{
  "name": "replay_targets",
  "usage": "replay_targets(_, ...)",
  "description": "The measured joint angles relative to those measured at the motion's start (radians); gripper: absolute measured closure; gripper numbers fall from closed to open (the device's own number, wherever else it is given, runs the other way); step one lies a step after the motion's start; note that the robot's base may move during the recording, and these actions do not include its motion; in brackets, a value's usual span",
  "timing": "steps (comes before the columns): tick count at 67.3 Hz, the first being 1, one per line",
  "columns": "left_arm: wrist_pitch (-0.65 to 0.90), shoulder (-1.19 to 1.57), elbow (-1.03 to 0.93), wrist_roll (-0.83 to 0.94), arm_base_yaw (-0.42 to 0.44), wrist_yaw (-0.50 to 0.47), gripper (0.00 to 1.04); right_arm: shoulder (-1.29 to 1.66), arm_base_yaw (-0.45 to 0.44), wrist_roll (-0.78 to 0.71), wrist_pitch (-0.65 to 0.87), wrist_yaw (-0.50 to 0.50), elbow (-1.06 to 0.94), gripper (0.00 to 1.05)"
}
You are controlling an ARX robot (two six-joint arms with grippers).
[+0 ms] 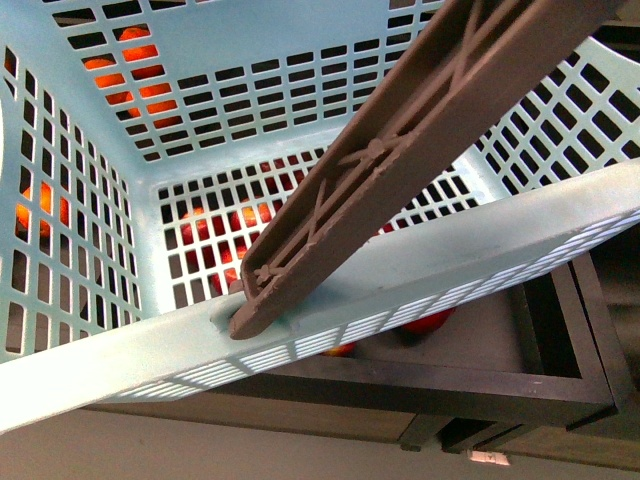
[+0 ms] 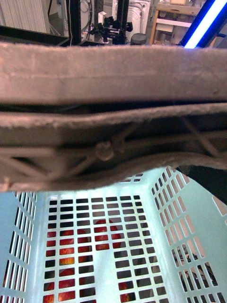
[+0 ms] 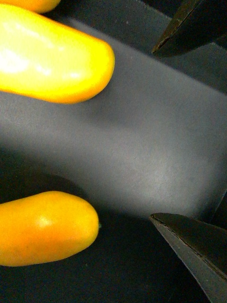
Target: Pick mango and avocado into basket
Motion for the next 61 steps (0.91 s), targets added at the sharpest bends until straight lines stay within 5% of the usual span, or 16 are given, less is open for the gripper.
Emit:
replay_targets(22,0.000,0.000,0.000,0.000,0.000,0.000,0.91,0.102,0.001,0.148,-0.060,0.000,0.180,0.09)
replay_targets(61,0.000,0.000,0.000,0.000,0.000,0.000,0.91,0.266,0.000,0.169,-0.163,0.029,0.415,0.09)
